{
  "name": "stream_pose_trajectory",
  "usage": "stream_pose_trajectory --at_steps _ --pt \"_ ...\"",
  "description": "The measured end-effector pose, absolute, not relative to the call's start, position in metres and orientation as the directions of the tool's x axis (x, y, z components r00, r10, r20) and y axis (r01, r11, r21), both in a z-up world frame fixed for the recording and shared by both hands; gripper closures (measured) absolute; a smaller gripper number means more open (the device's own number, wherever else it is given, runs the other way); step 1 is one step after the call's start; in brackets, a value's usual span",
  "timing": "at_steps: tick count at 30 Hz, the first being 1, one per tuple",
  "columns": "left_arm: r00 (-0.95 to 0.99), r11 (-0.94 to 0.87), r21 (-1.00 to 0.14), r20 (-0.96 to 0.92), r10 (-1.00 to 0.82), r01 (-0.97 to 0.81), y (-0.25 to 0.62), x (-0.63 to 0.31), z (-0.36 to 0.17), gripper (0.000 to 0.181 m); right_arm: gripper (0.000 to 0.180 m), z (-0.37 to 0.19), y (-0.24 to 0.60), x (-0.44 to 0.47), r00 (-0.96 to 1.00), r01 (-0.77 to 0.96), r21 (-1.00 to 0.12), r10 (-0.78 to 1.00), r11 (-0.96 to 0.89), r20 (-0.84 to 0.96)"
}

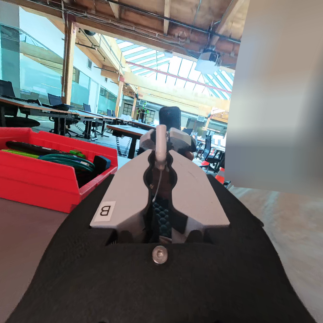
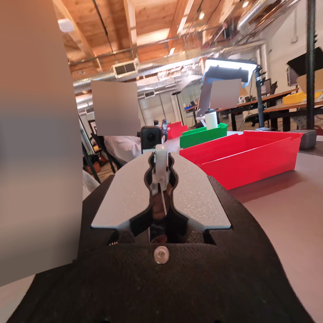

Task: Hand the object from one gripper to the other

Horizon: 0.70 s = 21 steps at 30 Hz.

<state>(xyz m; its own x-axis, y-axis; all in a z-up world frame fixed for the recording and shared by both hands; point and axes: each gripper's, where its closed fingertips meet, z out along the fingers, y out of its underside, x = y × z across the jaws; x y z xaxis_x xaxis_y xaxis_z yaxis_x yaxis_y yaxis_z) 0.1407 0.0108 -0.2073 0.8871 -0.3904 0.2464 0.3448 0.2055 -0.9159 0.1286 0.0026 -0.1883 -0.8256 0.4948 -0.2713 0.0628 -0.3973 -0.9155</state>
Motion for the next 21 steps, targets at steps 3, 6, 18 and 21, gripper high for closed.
stream_pose_trajectory --at_steps 3,6,18,21 --pt "0.872 0.181 -0.917 0.256 -0.418 0.356 0.017 0.149 -0.212 0.168 0.168 -0.188 0.0 0.129 -0.837 0.077 -0.909 0.468 -0.41 -0.283" --pt "0.879 0.106 -0.951 0.222 -0.422 0.291 0.017 0.153 -0.221 0.16 0.168 -0.2 -0.002 0.132 -0.837 0.13 -0.942 0.476 -0.311 -0.272" --pt "0.878 0.161 -0.932 0.236 -0.416 0.326 0.009 0.139 -0.214 0.168 0.157 -0.201 0.001 0.133 -0.828 0.113 -0.956 0.507 -0.269 -0.24" --pt "0.884 0.151 -0.941 0.217 -0.415 0.302 0.01 0.142 -0.215 0.167 0.159 -0.206 -0.004 0.133 -0.834 0.135 -0.957 0.492 -0.256 -0.25"
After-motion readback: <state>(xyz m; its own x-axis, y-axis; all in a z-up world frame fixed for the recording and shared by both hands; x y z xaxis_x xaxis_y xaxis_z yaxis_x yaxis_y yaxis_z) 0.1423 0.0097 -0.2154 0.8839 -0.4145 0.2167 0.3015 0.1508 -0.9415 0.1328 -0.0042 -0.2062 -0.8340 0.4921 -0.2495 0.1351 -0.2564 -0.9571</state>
